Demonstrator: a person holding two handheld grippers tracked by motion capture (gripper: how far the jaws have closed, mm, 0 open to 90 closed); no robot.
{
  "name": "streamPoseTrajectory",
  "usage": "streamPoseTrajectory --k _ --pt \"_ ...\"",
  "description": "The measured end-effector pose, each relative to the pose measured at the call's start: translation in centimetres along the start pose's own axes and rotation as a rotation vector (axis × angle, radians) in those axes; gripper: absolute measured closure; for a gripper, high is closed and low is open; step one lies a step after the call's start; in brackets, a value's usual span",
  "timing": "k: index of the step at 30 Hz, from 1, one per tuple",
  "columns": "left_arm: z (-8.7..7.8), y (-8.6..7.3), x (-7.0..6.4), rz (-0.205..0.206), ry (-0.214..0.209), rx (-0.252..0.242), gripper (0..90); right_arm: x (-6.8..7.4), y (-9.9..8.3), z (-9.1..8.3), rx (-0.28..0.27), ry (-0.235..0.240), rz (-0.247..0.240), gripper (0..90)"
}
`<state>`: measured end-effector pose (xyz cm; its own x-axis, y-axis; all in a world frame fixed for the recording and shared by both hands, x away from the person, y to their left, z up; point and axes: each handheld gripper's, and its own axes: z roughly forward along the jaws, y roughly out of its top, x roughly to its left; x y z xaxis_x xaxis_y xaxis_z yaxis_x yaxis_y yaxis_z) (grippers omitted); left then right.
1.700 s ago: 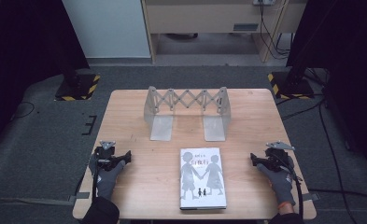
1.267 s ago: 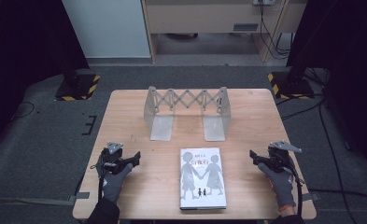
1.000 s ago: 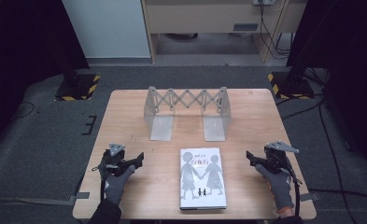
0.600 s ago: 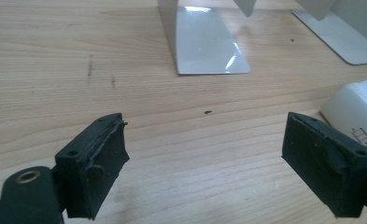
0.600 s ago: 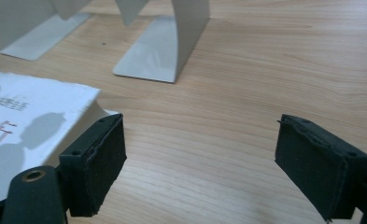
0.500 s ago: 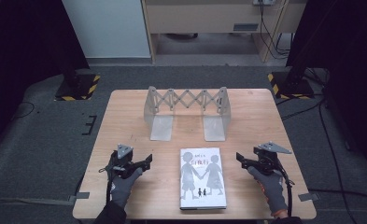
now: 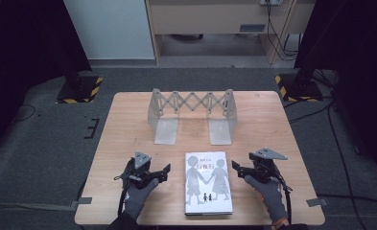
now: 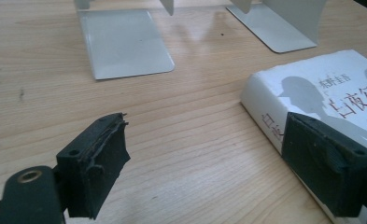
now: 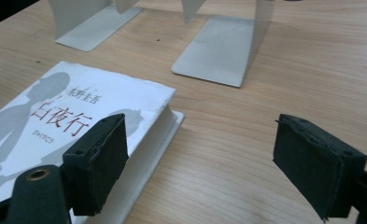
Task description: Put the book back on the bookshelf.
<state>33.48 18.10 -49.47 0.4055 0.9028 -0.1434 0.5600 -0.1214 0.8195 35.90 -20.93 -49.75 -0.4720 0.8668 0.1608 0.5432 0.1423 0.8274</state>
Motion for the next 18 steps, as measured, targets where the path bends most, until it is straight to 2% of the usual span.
streamPoseTrajectory --k 10,18 --pt "0.3 -0.1 -1.0 0.012 -0.027 0.009 13.7 1.4 0.1 0.4 0.010 0.042 -0.017 18.4" --pt "0.7 -0.3 -2.2 0.038 -0.049 0.026 13.5 2.5 -0.1 1.0 0.029 0.074 -0.033 19.6"
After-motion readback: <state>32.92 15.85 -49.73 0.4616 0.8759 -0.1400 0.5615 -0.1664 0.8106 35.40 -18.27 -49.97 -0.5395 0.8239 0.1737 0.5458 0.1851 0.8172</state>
